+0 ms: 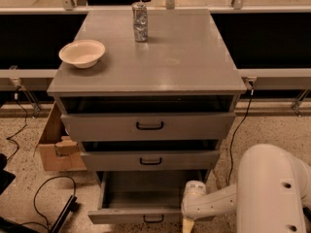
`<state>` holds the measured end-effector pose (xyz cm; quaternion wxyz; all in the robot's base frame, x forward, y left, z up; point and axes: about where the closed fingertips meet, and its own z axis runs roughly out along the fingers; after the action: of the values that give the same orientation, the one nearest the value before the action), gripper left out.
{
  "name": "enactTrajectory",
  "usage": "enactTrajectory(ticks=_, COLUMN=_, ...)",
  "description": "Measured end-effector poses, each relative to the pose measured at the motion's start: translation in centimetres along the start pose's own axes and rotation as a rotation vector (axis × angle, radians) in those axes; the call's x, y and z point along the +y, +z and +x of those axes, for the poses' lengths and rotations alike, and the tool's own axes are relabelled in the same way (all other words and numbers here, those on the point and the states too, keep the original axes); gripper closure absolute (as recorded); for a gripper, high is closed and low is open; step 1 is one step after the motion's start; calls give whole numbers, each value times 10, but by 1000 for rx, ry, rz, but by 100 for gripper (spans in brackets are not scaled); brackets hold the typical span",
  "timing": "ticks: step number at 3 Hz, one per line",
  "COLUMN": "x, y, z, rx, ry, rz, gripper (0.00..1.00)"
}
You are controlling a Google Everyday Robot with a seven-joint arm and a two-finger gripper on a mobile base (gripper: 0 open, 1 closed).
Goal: Open bottom drawer
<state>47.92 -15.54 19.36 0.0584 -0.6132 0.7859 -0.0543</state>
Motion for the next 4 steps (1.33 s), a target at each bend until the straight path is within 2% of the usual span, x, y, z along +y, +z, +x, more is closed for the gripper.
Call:
enactTrajectory(ticks=1, x=4, y=5, z=3, rx=9, ry=22, rz=-30, gripper=2)
enactTrajectory(ticks=2, x=47, y=4, z=9, rx=6, ry=53, rz=-88, gripper=23)
enactTrajectory(ticks=3, x=97, y=-17, z=20, rx=31, ry=84, rz=-111, gripper=47)
enactTrajectory(ticks=4, x=151, y=-40, z=31, rx=83, ry=131, rz=-128, gripper=70)
